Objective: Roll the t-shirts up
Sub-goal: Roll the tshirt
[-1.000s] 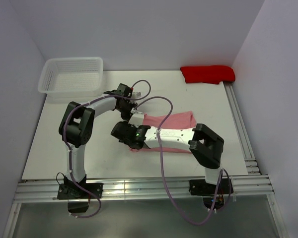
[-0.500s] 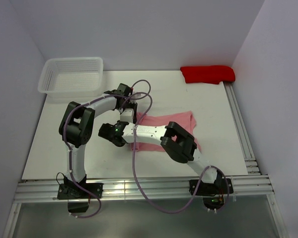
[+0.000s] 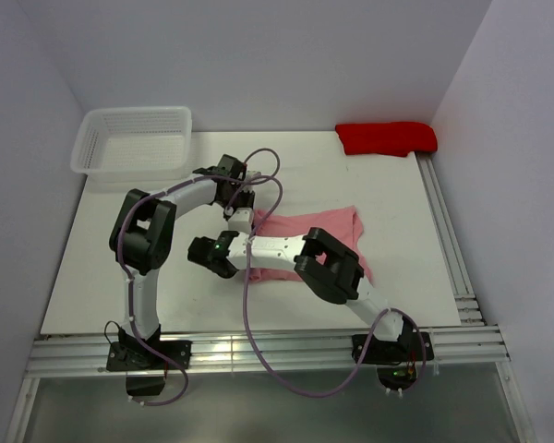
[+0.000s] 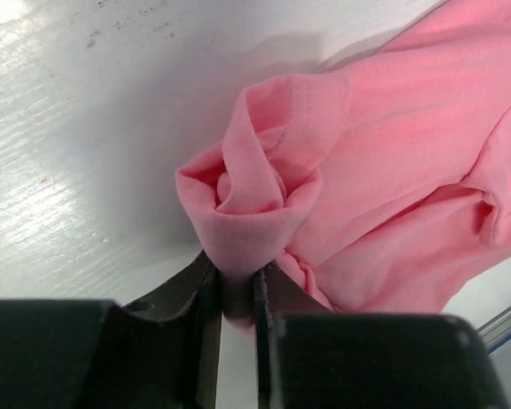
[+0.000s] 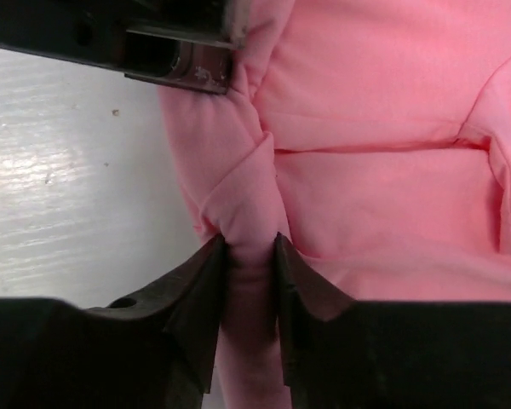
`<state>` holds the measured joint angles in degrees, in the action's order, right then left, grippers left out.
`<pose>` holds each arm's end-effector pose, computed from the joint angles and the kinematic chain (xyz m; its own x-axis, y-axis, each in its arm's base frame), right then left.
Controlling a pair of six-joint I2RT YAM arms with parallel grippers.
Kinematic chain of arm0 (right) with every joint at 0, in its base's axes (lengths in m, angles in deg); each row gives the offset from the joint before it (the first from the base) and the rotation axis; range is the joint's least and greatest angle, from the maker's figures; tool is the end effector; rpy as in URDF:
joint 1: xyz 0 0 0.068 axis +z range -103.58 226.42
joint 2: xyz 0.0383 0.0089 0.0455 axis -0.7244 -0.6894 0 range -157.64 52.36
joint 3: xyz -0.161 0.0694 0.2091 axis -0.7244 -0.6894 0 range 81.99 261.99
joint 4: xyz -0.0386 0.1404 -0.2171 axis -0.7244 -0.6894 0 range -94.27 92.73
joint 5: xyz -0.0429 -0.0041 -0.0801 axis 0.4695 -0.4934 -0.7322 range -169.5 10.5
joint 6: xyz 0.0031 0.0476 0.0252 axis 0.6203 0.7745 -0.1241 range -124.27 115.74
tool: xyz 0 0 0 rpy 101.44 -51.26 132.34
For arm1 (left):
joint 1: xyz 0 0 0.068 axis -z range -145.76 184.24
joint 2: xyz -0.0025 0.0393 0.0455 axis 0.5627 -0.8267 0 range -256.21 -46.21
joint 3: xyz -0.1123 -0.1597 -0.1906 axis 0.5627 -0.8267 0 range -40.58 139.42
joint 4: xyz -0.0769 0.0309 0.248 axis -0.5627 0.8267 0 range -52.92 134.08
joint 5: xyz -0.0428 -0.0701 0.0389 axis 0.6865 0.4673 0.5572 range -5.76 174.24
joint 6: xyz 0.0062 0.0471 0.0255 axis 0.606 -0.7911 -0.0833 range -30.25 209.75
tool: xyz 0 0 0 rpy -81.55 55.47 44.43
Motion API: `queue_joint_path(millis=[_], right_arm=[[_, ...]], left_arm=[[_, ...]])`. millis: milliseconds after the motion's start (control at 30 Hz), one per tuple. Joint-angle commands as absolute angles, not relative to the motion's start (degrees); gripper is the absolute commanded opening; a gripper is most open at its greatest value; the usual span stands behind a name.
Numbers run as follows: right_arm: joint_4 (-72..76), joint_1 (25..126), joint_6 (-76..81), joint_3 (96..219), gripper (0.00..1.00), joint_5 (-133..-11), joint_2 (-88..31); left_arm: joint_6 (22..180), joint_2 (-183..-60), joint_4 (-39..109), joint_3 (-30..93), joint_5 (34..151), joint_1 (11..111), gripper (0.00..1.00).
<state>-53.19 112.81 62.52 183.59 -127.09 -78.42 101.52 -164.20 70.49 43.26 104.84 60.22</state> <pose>0.2019 0.3963 0.1487 -0.7020 -0.0584 -0.7098 0.1332 0.9683 -0.2114 0.3733 -0.1958 0.1595 -0.9217 0.2369 -0.3072 0.3501 0.8488 -0.3961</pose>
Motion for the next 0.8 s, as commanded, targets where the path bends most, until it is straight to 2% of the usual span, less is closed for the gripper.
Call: queue_joint_path(millis=[0, 67, 133, 233, 333, 533, 767], right_arm=[[-48.71, 113.39, 63.68, 175.19, 0.33, -124.42, -72.38], [-40.72, 113.13, 62.28, 171.04, 0.28, -122.22, -69.47], [-30.83, 112.95, 60.26, 163.93, 0.24, -120.11, -64.55], [-14.19, 111.29, 58.31, 152.24, 0.22, -113.09, -57.26], [1.11, 108.22, 59.28, 141.34, 0.21, -105.36, -51.54], [22.83, 102.5, 65.34, 126.22, 0.19, -95.24, -47.49], [45.86, 98.63, 74.83, 117.07, 0.18, -88.03, -51.6]], left_arm=[[100.48, -164.07, 72.59, 45.03, 102.79, 60.43, 0.2], [100.13, -163.89, 72.59, 45.38, 103.66, 60.35, 0.32], [99.42, -163.1, 72.33, 45.73, 106.03, 59.91, 0.38], [98.28, -161.35, 72.06, 46.78, 109.37, 58.77, 0.56], [96.88, -159.15, 71.45, 47.49, 114.38, 56.75, 0.66], [94.77, -155.81, 69.6, 44.95, 124.65, 51.91, 0.7], [93.36, -157.12, 65.12, 36.87, 132.13, 50.5, 0.72]])
